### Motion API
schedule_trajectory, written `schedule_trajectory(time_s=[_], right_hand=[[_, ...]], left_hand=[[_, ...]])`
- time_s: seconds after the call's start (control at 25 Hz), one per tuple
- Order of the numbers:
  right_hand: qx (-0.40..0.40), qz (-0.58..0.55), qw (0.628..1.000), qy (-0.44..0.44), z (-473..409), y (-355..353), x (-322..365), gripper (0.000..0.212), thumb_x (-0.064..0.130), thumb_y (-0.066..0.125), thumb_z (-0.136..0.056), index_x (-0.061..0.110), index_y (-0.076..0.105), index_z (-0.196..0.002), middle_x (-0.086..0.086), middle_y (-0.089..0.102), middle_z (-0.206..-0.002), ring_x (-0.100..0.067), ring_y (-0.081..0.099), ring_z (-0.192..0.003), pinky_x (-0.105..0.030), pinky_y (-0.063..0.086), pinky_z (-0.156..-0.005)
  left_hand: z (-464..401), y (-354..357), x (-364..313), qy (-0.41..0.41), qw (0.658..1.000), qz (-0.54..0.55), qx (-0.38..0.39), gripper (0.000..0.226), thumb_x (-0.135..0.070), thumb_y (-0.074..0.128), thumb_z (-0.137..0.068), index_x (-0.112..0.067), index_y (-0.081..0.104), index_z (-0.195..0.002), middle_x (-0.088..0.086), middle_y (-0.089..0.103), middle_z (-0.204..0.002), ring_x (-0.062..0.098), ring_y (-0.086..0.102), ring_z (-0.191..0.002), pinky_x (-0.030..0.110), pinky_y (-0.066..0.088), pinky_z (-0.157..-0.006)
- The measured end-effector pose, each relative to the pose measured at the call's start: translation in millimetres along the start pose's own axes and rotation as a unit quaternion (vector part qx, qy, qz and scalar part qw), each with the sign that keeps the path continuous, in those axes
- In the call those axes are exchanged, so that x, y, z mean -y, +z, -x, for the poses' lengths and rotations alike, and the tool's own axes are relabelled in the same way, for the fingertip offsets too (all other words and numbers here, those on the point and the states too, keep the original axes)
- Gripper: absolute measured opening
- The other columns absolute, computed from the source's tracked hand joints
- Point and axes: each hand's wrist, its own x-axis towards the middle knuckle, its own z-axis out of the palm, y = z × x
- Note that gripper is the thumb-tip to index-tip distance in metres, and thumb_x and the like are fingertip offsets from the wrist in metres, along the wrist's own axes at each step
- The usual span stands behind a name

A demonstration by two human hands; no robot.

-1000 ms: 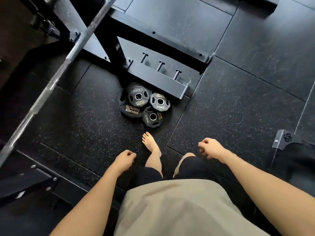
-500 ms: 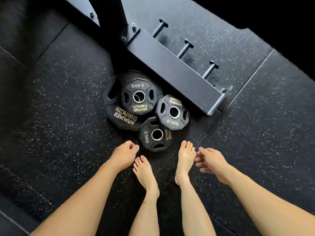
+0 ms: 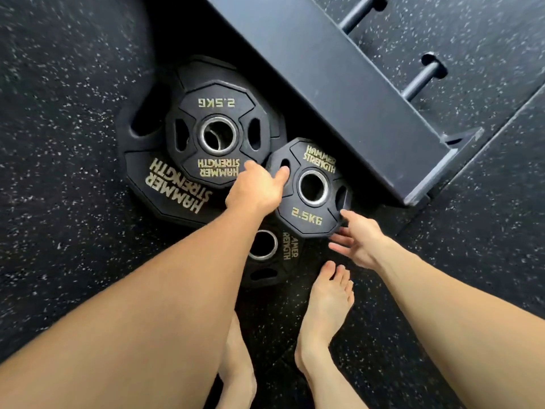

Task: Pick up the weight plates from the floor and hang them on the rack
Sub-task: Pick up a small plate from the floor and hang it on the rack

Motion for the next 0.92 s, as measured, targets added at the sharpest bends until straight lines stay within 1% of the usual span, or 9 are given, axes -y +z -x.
schedule_trajectory(time_s=[0.08, 0.2, 0.32, 0.4, 0.48, 0.56, 0.72, 0.84, 0.92], right_hand=[[0.012, -0.027, 1.000, 0.003, -8.7, 5.5, 5.0, 0.028, 0.027, 0.056, -0.099, 0.011, 0.058, -0.122, -0.007, 0.069, -0.095, -0.025, 0.068, -0.087, -0.042, 0.054, -0.076], [0.024, -0.010, 1.000, 0.005, -15.4, 6.9, 11.0, 0.025, 0.029, 0.056, -0.100, 0.013, 0.059, -0.119, -0.004, 0.070, -0.089, -0.021, 0.068, -0.078, -0.039, 0.054, -0.068], [0.036, 0.048, 0.998, 0.007, -13.8, -2.0, 10.8, 0.028, 0.028, 0.053, -0.101, 0.009, 0.058, -0.121, -0.005, 0.070, -0.090, -0.016, 0.068, -0.062, -0.040, 0.055, -0.074], [0.043, 0.076, 0.996, 0.004, -0.5, -10.4, 7.1, 0.030, 0.027, 0.055, -0.100, 0.006, 0.058, -0.122, -0.007, 0.071, -0.092, -0.014, 0.069, -0.057, -0.039, 0.055, -0.073], [0.046, 0.104, 0.993, -0.016, 22.8, -17.6, 1.9, 0.042, 0.028, 0.059, -0.098, 0.008, 0.050, -0.134, -0.011, 0.070, -0.107, -0.024, 0.073, -0.085, -0.042, 0.058, -0.074], [0.053, 0.142, 0.988, -0.041, 55.3, -19.5, -3.6, 0.053, 0.029, 0.061, -0.096, 0.010, 0.043, -0.141, -0.013, 0.066, -0.119, -0.031, 0.070, -0.101, -0.045, 0.059, -0.081], [0.099, 0.157, 0.977, -0.103, 148.4, -21.9, -4.1, 0.032, 0.020, 0.057, -0.099, 0.002, 0.054, -0.125, -0.012, 0.067, -0.105, -0.021, 0.065, -0.082, -0.030, 0.056, -0.058], [0.118, 0.140, 0.970, -0.157, 237.6, -29.8, 2.9, 0.025, 0.017, 0.057, -0.099, 0.002, 0.057, -0.118, -0.014, 0.065, -0.106, -0.022, 0.062, -0.085, -0.043, 0.055, -0.076], [0.132, 0.128, 0.964, -0.191, 296.5, -40.1, 8.5, 0.019, 0.017, 0.059, -0.097, 0.006, 0.059, -0.113, -0.012, 0.066, -0.106, -0.022, 0.063, -0.088, -0.044, 0.054, -0.081]], left_hand=[[-7.8, 4.9, -6.6, -0.022, 0.998, -0.048, -0.022, 0.062, -0.051, 0.048, -0.097, -0.004, 0.034, -0.135, 0.017, 0.054, -0.132, 0.037, 0.053, -0.121, 0.040, 0.037, -0.080], [-14.7, 8.6, -10.1, 0.016, 0.989, -0.145, -0.037, 0.043, -0.038, 0.048, -0.099, -0.009, 0.038, -0.129, 0.016, 0.057, -0.126, 0.037, 0.055, -0.114, 0.038, 0.036, -0.074], [-16.1, 0.8, -5.2, 0.039, 0.985, -0.165, 0.001, 0.040, -0.035, 0.052, -0.094, -0.010, 0.043, -0.124, 0.016, 0.057, -0.121, 0.034, 0.054, -0.103, 0.039, 0.040, -0.074], [-4.7, -6.3, 5.7, 0.027, 0.989, -0.138, 0.039, 0.044, -0.035, 0.055, -0.092, -0.007, 0.044, -0.124, 0.017, 0.056, -0.121, 0.035, 0.055, -0.105, 0.041, 0.046, -0.081], [18.7, -12.1, 24.3, 0.004, 0.992, -0.108, 0.065, 0.045, -0.035, 0.058, -0.091, -0.005, 0.047, -0.122, 0.017, 0.057, -0.122, 0.035, 0.056, -0.106, 0.040, 0.047, -0.085], [50.8, -22.5, 47.4, -0.020, 0.994, -0.083, 0.069, 0.044, -0.036, 0.061, -0.089, -0.004, 0.052, -0.118, 0.016, 0.061, -0.119, 0.033, 0.057, -0.103, 0.036, 0.047, -0.084], [132.2, -62.5, 68.4, -0.065, 0.996, 0.055, 0.024, 0.040, -0.034, 0.066, -0.085, -0.008, 0.058, -0.114, 0.011, 0.065, -0.114, 0.032, 0.061, -0.104, 0.040, 0.051, -0.092], [205.9, -116.6, 57.8, -0.056, 0.988, 0.140, -0.008, 0.034, -0.028, 0.066, -0.087, -0.011, 0.057, -0.115, 0.008, 0.063, -0.109, 0.029, 0.059, -0.101, 0.035, 0.049, -0.085], [253.0, -152.2, 49.3, -0.041, 0.980, 0.193, -0.008, 0.035, -0.029, 0.067, -0.082, -0.016, 0.056, -0.112, 0.005, 0.064, -0.110, 0.028, 0.061, -0.102, 0.040, 0.052, -0.089]])
